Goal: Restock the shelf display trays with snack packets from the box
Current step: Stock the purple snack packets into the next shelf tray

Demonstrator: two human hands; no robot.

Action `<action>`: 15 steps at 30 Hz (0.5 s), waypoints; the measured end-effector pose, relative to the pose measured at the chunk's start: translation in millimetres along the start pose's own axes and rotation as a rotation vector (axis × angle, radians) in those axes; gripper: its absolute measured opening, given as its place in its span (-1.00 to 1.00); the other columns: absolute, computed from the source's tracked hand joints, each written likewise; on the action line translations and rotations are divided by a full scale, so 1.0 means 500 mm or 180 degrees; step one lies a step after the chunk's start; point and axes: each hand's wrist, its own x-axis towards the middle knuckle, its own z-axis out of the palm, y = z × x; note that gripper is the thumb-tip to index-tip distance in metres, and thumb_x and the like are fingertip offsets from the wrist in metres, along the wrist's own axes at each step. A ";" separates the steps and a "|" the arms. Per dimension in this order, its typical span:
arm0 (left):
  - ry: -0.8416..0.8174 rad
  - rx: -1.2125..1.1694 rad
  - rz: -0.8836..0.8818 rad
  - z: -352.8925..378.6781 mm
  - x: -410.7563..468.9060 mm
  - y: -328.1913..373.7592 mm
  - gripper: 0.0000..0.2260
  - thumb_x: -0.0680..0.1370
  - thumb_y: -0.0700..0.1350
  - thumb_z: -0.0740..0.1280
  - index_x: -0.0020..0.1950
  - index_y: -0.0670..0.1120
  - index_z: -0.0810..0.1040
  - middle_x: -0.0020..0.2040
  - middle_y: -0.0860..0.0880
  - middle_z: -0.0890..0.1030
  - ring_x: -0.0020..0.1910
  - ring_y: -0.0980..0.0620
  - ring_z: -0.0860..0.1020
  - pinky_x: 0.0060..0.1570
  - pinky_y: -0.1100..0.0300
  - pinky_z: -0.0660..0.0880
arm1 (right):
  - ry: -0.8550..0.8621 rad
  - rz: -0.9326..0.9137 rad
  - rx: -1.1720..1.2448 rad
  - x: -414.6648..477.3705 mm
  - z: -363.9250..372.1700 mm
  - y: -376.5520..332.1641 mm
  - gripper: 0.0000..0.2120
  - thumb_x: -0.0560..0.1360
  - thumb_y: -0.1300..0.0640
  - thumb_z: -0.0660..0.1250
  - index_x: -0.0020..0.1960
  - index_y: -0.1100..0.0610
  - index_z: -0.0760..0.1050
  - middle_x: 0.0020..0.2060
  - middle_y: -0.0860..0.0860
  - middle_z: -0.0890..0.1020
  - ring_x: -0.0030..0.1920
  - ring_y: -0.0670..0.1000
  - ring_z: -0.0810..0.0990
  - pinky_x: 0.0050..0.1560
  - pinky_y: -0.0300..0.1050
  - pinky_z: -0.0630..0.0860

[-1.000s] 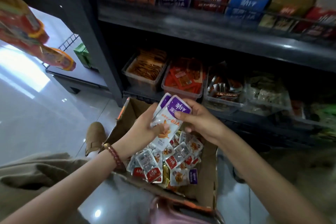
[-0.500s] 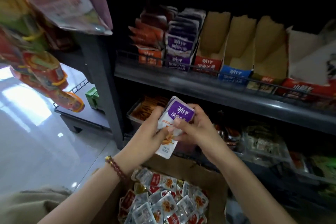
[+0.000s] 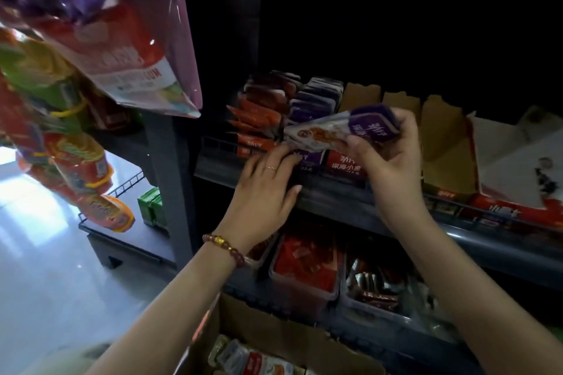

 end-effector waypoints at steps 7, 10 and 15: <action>0.0137 -0.0015 -0.0149 0.059 0.006 0.010 -0.54 0.56 0.01 0.16 0.40 -0.19 0.33 0.37 -0.16 0.37 0.32 -0.05 0.30 0.32 0.04 0.27 | 0.0217 0.0211 0.0354 0.011 0.021 0.045 -0.71 0.48 0.35 0.34 0.11 0.18 0.31 0.00 0.19 0.51 0.07 0.09 0.57 0.20 0.05 0.51; 0.0134 -0.0020 -0.0242 0.077 0.009 0.007 -0.53 0.55 0.01 0.17 0.40 -0.20 0.34 0.37 -0.16 0.39 0.31 -0.05 0.32 0.29 0.06 0.28 | 0.0191 0.0186 0.0286 0.010 0.029 0.059 -0.72 0.46 0.40 0.34 0.05 0.16 0.32 -0.06 0.15 0.49 -0.03 -0.02 0.55 0.17 0.03 0.52; 0.0213 0.0131 -0.0154 0.085 0.023 -0.001 -0.56 0.54 -0.01 0.17 0.36 -0.19 0.37 0.34 -0.15 0.43 0.27 -0.07 0.38 0.21 0.08 0.28 | 0.0231 0.0204 0.0282 0.016 0.030 0.066 -0.66 0.42 0.47 0.34 -0.04 0.10 0.31 -0.13 -0.10 0.58 -0.07 -0.16 0.58 0.01 -0.31 0.49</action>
